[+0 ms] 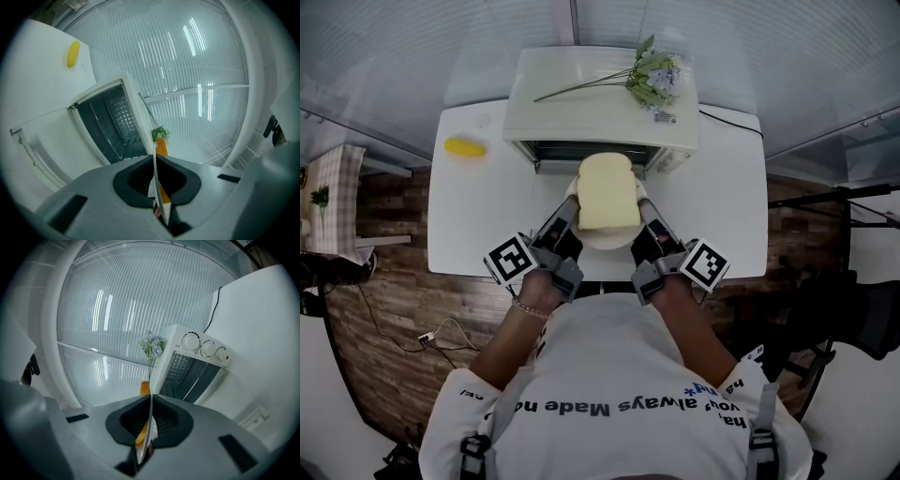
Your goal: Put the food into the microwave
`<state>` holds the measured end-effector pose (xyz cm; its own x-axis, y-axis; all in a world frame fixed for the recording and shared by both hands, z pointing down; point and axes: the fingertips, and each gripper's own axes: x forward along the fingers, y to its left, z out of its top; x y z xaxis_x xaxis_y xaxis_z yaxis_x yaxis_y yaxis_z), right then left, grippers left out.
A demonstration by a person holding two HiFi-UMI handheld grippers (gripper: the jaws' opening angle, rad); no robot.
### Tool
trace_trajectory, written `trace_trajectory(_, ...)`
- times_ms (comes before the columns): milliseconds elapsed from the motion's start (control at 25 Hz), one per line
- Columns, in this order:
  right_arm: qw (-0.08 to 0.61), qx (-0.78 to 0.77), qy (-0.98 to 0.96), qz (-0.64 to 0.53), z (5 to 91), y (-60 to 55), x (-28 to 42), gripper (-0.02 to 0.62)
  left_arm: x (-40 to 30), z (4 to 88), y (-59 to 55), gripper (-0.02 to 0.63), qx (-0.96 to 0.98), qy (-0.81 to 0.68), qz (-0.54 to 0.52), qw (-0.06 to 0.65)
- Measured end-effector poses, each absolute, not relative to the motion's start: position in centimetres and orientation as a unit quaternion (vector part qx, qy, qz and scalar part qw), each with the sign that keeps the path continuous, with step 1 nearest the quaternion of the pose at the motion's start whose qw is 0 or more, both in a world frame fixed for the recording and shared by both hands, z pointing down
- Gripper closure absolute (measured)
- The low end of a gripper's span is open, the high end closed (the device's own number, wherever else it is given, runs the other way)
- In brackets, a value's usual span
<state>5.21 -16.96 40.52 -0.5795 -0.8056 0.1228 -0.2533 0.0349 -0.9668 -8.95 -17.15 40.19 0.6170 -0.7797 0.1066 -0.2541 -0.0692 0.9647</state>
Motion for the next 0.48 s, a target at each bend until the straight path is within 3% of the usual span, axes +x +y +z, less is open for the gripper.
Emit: trace_trajectory(480, 0.224, -0.401, 0.669, -0.585, 45.0, -18.2, 5.0, 0.574, -9.2, 44.8, -18.4, 0.589, 0.688, -0.372, -0.204, 0.588)
